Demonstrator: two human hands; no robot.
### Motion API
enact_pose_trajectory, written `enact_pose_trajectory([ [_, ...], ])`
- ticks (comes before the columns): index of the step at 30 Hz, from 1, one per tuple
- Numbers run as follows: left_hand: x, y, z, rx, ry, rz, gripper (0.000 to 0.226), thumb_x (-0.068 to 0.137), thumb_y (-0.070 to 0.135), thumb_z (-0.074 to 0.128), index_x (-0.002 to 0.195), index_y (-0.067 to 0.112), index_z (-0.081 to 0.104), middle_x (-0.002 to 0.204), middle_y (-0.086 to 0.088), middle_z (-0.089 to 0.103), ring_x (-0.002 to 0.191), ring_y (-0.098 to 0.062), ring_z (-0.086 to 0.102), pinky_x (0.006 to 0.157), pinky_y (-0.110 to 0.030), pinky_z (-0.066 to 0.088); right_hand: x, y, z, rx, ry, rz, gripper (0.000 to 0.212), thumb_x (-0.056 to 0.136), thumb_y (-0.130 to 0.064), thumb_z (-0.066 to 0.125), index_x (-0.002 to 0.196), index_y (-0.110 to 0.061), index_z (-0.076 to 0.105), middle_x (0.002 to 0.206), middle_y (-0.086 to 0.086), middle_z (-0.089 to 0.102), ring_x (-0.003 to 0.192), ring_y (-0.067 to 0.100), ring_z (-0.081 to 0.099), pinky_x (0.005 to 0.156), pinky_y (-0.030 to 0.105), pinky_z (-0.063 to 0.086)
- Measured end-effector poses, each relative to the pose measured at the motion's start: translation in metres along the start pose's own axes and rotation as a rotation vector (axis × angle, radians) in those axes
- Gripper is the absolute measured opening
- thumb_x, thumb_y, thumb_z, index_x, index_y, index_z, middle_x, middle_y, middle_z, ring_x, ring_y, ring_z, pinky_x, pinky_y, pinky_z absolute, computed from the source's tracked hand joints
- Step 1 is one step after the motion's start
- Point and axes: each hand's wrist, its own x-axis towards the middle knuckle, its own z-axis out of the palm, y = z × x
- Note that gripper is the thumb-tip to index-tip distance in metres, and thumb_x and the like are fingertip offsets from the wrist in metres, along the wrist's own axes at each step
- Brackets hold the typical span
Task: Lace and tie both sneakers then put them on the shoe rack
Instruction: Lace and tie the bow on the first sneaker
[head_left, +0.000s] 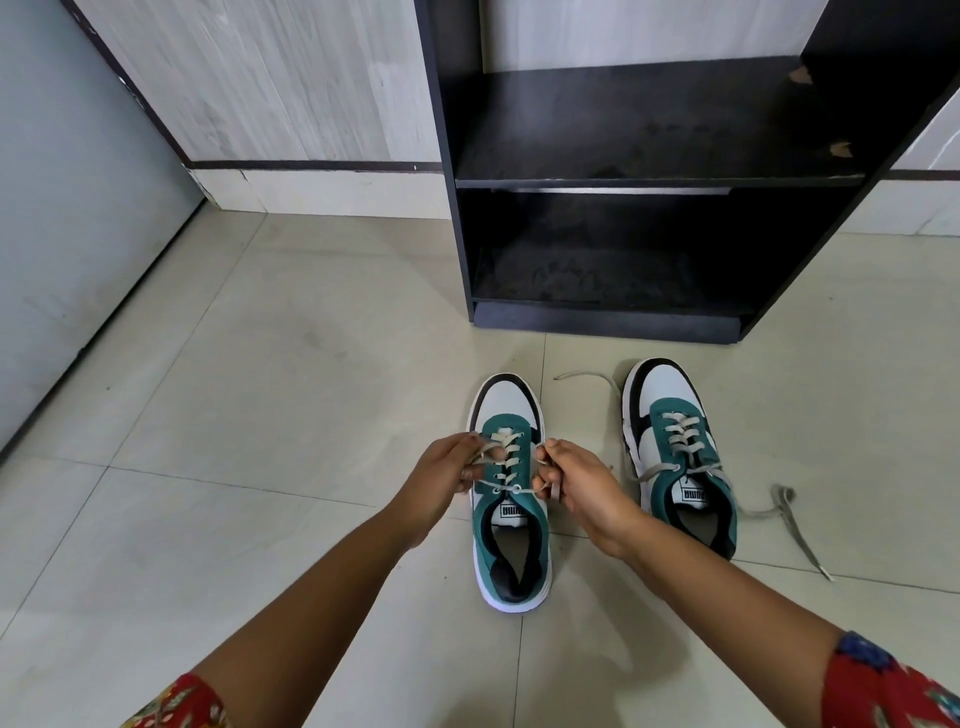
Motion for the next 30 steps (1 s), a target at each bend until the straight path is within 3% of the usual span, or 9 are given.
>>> enact_pose_trajectory([
  [4, 0.0, 0.001, 0.002, 0.072, -0.071, 0.048, 0.033, 0.098, 0.008, 0.028, 0.105, 0.011, 0.06, 0.048, 0.015, 0.041, 0.047, -0.002, 0.035, 0.048, -0.012, 0.03, 0.004, 0.0, 0.001, -0.043, -0.058, -0.071, 0.031, 0.099, -0.012, 0.033, 0.103, -0.014, 0.064, 0.057, -0.006, 0.04, 0.054, 0.006, 0.042, 0.059, 0.02, 0.036],
  [8, -0.005, 0.002, 0.006, 0.107, -0.155, 0.089, 0.021, 0.096, 0.003, 0.032, 0.098, 0.014, 0.049, 0.058, 0.009, 0.043, 0.051, -0.003, 0.036, 0.05, -0.014, 0.031, 0.002, 0.003, 0.003, -0.126, -0.078, -0.092, 0.017, 0.096, -0.004, 0.037, 0.099, -0.02, 0.043, 0.068, 0.0, 0.049, 0.061, 0.011, 0.044, 0.063, 0.018, 0.04],
  [10, -0.005, 0.003, 0.007, 0.1, -0.159, 0.049, 0.014, 0.098, 0.009, 0.036, 0.107, 0.018, 0.042, 0.063, 0.001, 0.041, 0.056, -0.007, 0.037, 0.053, -0.015, 0.033, 0.002, 0.002, 0.004, -0.115, -0.064, -0.068, 0.019, 0.094, -0.001, 0.04, 0.095, -0.019, 0.035, 0.071, 0.002, 0.053, 0.059, 0.01, 0.045, 0.057, 0.012, 0.043],
  [13, -0.001, -0.001, 0.005, 0.088, -0.15, -0.01, 0.028, 0.098, 0.018, 0.04, 0.124, 0.027, 0.04, 0.064, 0.0, 0.047, 0.064, -0.011, 0.043, 0.067, -0.025, 0.036, 0.0, 0.003, 0.005, -0.14, -0.117, -0.106, 0.017, 0.094, -0.003, 0.043, 0.103, -0.015, 0.035, 0.07, 0.003, 0.053, 0.057, 0.005, 0.048, 0.059, 0.01, 0.044],
  [16, 0.003, -0.003, 0.004, 0.043, -0.141, -0.003, 0.016, 0.097, 0.021, 0.043, 0.104, 0.017, 0.057, 0.054, 0.007, 0.048, 0.062, -0.013, 0.044, 0.066, -0.025, 0.037, -0.001, 0.005, 0.007, -0.17, -0.158, -0.174, 0.019, 0.095, -0.002, 0.042, 0.109, -0.014, 0.036, 0.069, 0.003, 0.051, 0.056, 0.002, 0.05, 0.063, 0.011, 0.046],
  [19, 0.004, -0.004, 0.007, 0.039, -0.053, -0.018, 0.016, 0.097, 0.019, 0.043, 0.085, 0.015, 0.053, 0.053, 0.005, 0.046, 0.055, -0.01, 0.042, 0.058, -0.022, 0.035, -0.002, 0.007, 0.007, -0.162, -0.173, -0.197, 0.019, 0.095, 0.002, 0.039, 0.105, -0.015, 0.039, 0.07, 0.003, 0.053, 0.059, 0.003, 0.051, 0.064, 0.013, 0.045],
  [23, 0.002, -0.004, 0.01, 0.074, -0.029, -0.023, 0.016, 0.097, 0.02, 0.043, 0.084, 0.016, 0.05, 0.058, 0.002, 0.044, 0.054, -0.007, 0.041, 0.055, -0.018, 0.035, -0.005, 0.005, 0.005, -0.101, -0.174, -0.177, 0.012, 0.094, -0.002, 0.043, 0.089, -0.012, 0.047, 0.069, 0.005, 0.053, 0.057, 0.003, 0.052, 0.061, 0.011, 0.045],
  [27, 0.001, -0.001, 0.009, 0.036, 0.001, 0.022, 0.013, 0.096, 0.019, 0.046, 0.085, 0.014, 0.05, 0.064, 0.001, 0.051, 0.059, -0.009, 0.045, 0.056, -0.017, 0.037, -0.002, 0.001, 0.005, -0.021, -0.073, -0.146, 0.019, 0.098, -0.013, 0.038, 0.081, -0.013, 0.048, 0.058, 0.004, 0.055, 0.052, 0.009, 0.052, 0.061, 0.016, 0.048],
  [30, -0.005, -0.004, 0.006, 0.396, 0.029, 0.221, 0.009, 0.093, 0.021, 0.052, 0.087, 0.015, 0.047, 0.08, -0.004, 0.064, 0.069, -0.016, 0.057, 0.062, -0.02, 0.043, 0.007, 0.002, 0.003, -0.001, 0.021, -0.047, 0.023, 0.098, -0.017, 0.037, 0.082, -0.012, 0.052, 0.047, 0.002, 0.058, 0.046, 0.012, 0.054, 0.063, 0.025, 0.046],
])
